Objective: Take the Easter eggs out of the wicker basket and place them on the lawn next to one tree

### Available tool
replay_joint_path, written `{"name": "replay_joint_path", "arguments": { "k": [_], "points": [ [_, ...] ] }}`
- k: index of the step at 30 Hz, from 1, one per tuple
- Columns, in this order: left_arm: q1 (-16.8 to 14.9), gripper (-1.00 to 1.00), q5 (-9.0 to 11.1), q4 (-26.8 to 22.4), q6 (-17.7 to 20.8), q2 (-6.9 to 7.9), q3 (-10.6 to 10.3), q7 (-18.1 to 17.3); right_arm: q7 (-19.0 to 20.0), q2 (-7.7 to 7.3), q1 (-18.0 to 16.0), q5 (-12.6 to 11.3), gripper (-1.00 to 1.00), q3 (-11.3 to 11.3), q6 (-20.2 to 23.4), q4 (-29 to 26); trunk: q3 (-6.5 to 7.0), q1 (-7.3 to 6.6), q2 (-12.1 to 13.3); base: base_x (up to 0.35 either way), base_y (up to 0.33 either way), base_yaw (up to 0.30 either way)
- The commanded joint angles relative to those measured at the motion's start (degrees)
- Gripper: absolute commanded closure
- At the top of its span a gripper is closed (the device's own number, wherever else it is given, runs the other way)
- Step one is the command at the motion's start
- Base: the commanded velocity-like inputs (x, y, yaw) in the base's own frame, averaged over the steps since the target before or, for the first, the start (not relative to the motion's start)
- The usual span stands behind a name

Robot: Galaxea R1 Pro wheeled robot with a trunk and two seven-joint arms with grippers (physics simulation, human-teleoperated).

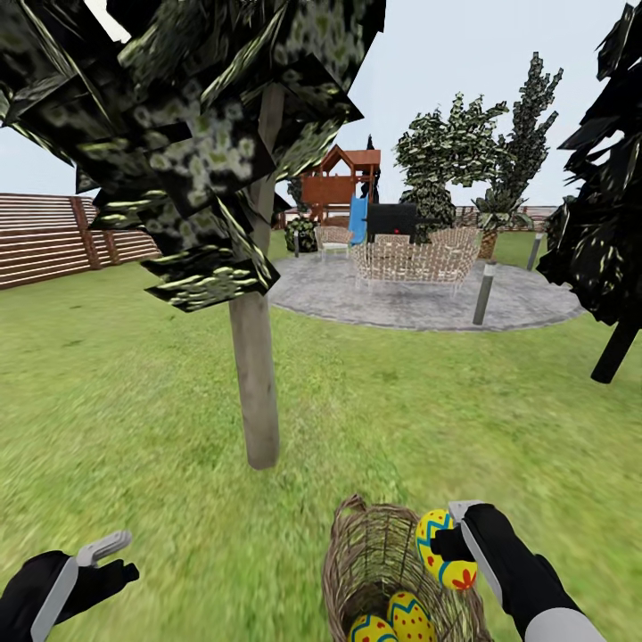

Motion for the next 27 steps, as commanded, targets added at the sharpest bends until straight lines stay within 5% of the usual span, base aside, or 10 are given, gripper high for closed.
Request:
{"name": "replay_joint_path", "arguments": {
  "k": [1,17,22,27],
  "points": [
    [-0.03,-1.0,0.11,-0.06,0.29,-0.02,0.11,-0.01,0.14,-0.06,-0.03,0.05,1.0,0.17,0.26,-0.06,0.12,-0.23,0.39,0.0,0.0,0.0],
    [-0.03,-1.0,0.06,-0.06,0.29,-0.1,0.11,0.04,0.14,-0.06,-0.05,0.05,1.0,0.17,0.26,-0.06,2.99,-3.75,6.8,0.0,0.0,0.0],
    [-0.03,-1.0,0.15,-0.17,0.24,-0.17,0.11,-0.02,0.14,-0.06,-0.06,0.05,1.0,0.17,0.26,-0.06,2.99,-3.75,6.8,0.0,-0.044,0.0],
    [-0.03,-1.0,-0.11,0.11,0.27,-1.75,0.11,0.06,0.14,-0.06,-0.03,0.05,1.0,0.14,0.26,-0.06,2.99,-3.75,6.8,0.0,-0.306,0.0]
  ]
}}
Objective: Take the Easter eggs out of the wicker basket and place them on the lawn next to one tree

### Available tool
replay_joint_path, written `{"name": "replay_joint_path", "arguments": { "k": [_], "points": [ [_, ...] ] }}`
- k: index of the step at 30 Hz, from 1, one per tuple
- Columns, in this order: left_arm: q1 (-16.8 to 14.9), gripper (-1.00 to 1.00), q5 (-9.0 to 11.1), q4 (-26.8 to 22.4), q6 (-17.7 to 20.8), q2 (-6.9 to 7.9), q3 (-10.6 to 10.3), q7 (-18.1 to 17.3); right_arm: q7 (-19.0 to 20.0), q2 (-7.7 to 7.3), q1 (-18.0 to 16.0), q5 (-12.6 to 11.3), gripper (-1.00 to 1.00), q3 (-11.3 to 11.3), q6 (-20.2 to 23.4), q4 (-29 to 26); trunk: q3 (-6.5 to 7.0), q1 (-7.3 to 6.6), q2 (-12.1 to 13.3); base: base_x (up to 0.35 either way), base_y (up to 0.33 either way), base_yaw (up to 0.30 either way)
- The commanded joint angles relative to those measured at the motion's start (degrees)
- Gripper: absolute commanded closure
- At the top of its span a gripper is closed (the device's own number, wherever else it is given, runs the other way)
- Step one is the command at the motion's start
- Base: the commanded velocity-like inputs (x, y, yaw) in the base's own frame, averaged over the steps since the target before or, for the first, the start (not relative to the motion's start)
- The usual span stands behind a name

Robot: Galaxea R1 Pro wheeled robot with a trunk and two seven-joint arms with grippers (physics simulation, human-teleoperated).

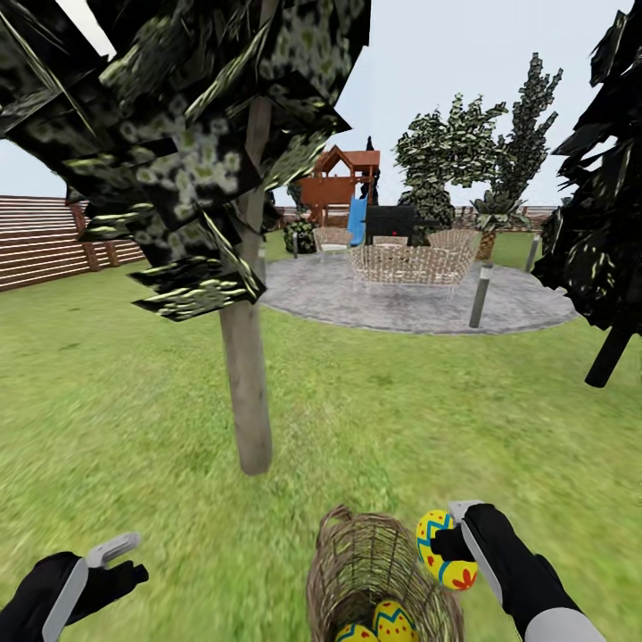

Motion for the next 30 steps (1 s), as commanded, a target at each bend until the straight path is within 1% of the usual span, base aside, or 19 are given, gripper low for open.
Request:
{"name": "replay_joint_path", "arguments": {
  "k": [1,13,17,24,26,30],
  "points": [
    [-0.03,-1.0,0.1,-0.09,0.35,-0.03,0.13,-0.02,0.14,-0.07,-0.05,0.05,1.0,0.21,0.22,-0.04,-0.06,-0.01,-0.03,-0.032,-0.317,0.0],
    [-0.03,-1.0,0.1,-0.08,0.35,0.04,0.2,-0.02,0.13,-0.07,-0.05,0.05,1.0,0.23,0.16,-0.04,-0.06,-0.01,-0.03,-0.232,-0.223,0.0],
    [-0.03,-1.0,0.1,-0.07,0.35,-0.04,0.15,-0.02,0.1,-0.07,-0.04,0.05,1.0,0.23,0.21,-0.04,-0.06,-0.01,-0.03,-0.008,-0.318,0.0],
    [-0.03,-1.0,0.04,0.0,0.35,-0.05,0.13,-0.02,0.08,-0.06,-0.03,0.13,1.0,0.31,0.2,-0.04,-0.06,-0.01,-0.03,0.096,-0.324,0.001],
    [-0.03,-1.0,0.03,0.0,0.35,-0.05,0.13,-0.02,0.06,0.01,-0.04,0.14,1.0,0.31,0.11,-0.03,-0.06,-0.01,-0.03,0.11,-0.324,0.133],
    [-0.03,-1.0,0.01,-0.08,0.35,-0.01,0.15,0.04,0.05,0.02,-0.04,0.14,1.0,0.55,0.05,0.62,-0.06,-0.01,-0.03,0.11,-0.324,0.275]
  ]
}}
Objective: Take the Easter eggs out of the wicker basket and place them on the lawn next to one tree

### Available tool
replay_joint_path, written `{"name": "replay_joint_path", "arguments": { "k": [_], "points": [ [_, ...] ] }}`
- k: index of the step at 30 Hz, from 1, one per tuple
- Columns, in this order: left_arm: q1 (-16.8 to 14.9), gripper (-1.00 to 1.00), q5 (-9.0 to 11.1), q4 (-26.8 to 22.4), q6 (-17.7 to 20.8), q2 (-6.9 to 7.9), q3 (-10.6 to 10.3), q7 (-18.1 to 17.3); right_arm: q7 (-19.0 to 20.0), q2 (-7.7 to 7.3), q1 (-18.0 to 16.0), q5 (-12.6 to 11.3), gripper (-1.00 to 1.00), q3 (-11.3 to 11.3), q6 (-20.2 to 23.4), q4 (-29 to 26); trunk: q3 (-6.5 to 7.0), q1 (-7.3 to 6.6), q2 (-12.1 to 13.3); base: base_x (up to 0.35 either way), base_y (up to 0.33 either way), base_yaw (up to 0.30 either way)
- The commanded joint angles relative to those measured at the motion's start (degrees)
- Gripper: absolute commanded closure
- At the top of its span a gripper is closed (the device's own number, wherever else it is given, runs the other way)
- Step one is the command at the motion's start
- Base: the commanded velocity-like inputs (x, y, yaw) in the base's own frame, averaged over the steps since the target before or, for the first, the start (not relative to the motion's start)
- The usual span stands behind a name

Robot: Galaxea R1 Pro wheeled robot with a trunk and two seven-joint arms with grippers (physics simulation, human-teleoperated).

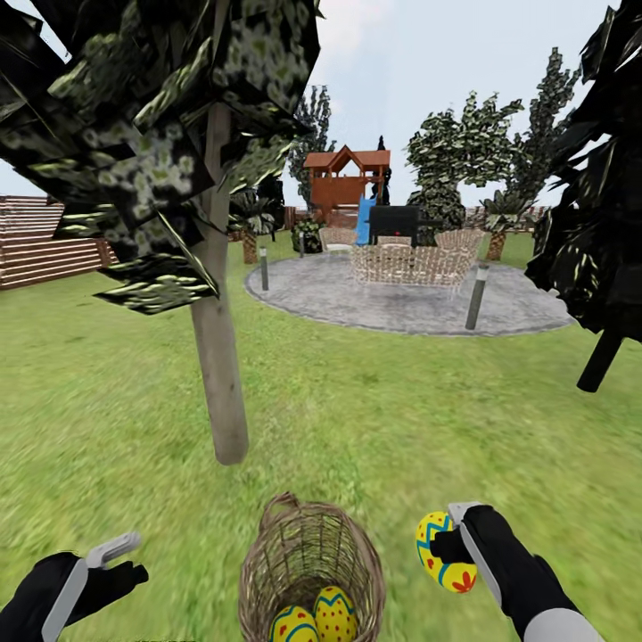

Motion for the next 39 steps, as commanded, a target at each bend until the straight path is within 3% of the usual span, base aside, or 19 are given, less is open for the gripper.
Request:
{"name": "replay_joint_path", "arguments": {
  "k": [1,22,39],
  "points": [
    [-0.05,-1.0,0.1,-0.07,0.29,-0.04,0.11,0.01,0.13,-0.08,-0.01,0.07,1.0,0.47,0.24,-0.05,-0.06,0.0,-0.03,0.108,-0.324,0.289],
    [-0.05,-1.0,0.09,0.0,0.32,-0.06,0.01,0.02,0.13,0.01,-0.03,0.07,1.0,0.93,0.24,0.05,-0.06,0.0,-0.03,0.025,-0.325,0.289],
    [-0.05,-1.0,0.09,0.02,0.32,-0.07,0.01,0.03,0.13,-0.08,-0.01,0.07,1.0,0.93,0.24,0.04,-0.06,0.0,-0.03,0.0,-0.327,0.017]
  ]
}}
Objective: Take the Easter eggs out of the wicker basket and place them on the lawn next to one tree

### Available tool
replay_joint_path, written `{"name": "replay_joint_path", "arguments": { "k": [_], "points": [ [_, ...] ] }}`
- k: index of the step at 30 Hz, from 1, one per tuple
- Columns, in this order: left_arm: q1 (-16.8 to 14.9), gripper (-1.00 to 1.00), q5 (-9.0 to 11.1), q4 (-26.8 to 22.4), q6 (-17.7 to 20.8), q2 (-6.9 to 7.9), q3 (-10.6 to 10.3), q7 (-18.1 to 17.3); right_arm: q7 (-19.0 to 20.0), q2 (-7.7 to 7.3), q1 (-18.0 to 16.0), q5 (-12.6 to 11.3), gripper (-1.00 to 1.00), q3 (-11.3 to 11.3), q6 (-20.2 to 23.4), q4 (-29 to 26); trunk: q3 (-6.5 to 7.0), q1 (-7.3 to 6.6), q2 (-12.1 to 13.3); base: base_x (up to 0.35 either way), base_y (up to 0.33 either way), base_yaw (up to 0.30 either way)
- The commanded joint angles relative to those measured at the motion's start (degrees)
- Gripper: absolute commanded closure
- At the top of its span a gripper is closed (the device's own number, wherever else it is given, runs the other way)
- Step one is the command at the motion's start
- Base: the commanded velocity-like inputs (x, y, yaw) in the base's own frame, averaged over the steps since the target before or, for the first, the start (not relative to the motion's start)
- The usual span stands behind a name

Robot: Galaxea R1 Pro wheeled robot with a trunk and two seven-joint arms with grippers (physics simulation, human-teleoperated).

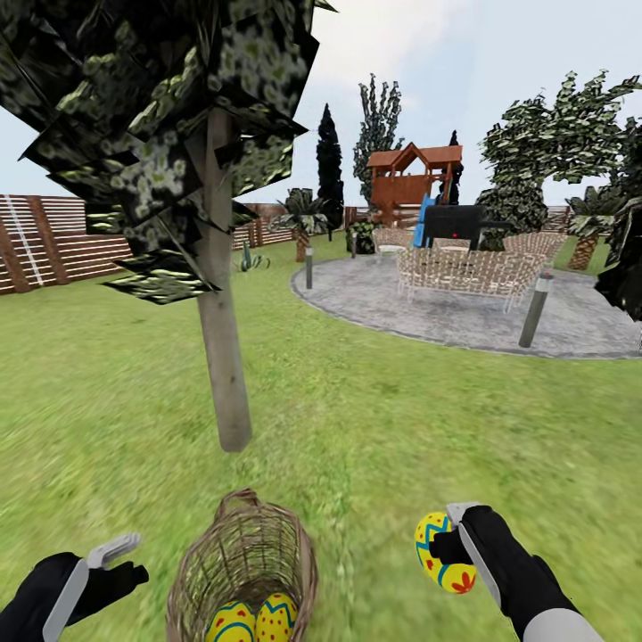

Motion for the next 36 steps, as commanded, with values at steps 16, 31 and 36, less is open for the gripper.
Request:
{"name": "replay_joint_path", "arguments": {
  "k": [16,31,36],
  "points": [
    [-0.03,-1.0,0.12,-0.09,0.34,-0.1,0.13,-0.01,0.13,-0.07,-0.02,0.06,1.0,0.2,0.22,-0.06,-0.06,-0.01,-0.03,0.078,-0.293,0.0],
    [-0.03,-1.0,0.12,-0.04,0.3,-0.44,0.13,-0.01,0.05,0.02,-0.04,0.06,1.0,0.22,0.22,-0.01,-0.06,-0.01,-0.03,0.258,-0.221,0.125],
    [-0.03,-1.0,-1.49,-0.39,3.1,4.24,-2.46,-0.66,0.08,-0.03,-0.01,0.06,1.0,0.17,0.22,-0.02,-0.06,-0.01,-0.03,0.236,-0.255,0.246]
  ]
}}
